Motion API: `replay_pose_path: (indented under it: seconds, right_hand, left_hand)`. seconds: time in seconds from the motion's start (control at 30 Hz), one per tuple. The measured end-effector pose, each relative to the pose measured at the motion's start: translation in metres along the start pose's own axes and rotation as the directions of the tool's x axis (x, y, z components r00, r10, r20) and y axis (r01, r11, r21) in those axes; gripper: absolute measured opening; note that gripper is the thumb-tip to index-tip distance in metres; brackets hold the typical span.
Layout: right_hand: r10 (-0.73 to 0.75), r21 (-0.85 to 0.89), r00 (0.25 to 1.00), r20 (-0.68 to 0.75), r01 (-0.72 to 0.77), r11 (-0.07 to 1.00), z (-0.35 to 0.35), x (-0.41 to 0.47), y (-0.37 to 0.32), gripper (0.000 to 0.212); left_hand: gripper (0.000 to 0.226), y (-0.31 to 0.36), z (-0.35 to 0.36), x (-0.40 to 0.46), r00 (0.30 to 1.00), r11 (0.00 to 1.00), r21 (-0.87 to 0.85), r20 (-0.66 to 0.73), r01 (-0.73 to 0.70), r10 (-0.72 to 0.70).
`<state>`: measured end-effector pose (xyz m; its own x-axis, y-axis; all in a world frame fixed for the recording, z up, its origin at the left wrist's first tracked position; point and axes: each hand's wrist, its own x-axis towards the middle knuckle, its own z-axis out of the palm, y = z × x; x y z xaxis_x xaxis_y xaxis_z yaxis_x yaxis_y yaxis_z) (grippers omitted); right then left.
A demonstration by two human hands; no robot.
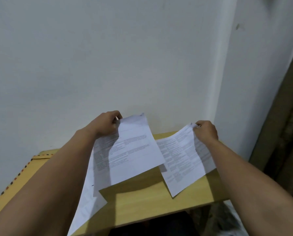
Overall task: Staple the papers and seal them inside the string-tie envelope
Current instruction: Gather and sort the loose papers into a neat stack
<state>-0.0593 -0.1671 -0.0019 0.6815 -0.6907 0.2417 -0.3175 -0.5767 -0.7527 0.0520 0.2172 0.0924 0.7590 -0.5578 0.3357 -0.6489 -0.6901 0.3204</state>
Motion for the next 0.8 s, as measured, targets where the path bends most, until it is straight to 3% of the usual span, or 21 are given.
replay_pose_path:
  seconds: [0.2,0.37,0.43,0.5,0.7,0.8]
  right_hand:
    - [0.059,0.093,0.993,0.104,-0.068,0.993,0.028,-0.013,0.004,0.014]
    - [0.137,0.39,0.953,0.271,-0.239,0.889,0.073,-0.026,0.018,0.011]
    - [0.135,0.43,0.932,0.337,-0.28,0.858,0.09,-0.029,0.026,0.021]
    - [0.124,0.479,0.906,0.404,-0.325,0.816,0.102,-0.031,0.03,0.026]
    - [0.079,0.568,0.834,0.546,-0.438,0.697,0.114,-0.029,0.032,0.011]
    - [0.077,0.589,0.821,0.565,-0.467,0.66,0.116,-0.025,0.035,0.019]
  left_hand:
    - [0.016,0.031,0.04,0.01,0.991,0.999,-0.03,0.129,-0.036,0.04]
    - [0.02,0.032,0.089,0.019,0.98,0.999,-0.042,0.195,-0.025,0.033]
    - [0.021,0.028,0.114,0.02,0.977,0.999,-0.051,0.214,-0.003,0.014]
    - [0.021,0.025,0.138,0.021,0.979,0.996,-0.092,0.203,0.02,-0.001]
    - [0.03,0.018,0.187,0.031,0.988,0.992,-0.118,0.153,0.038,-0.019]
    - [0.029,0.014,0.2,0.035,0.991,0.993,-0.115,0.133,0.006,0.009]
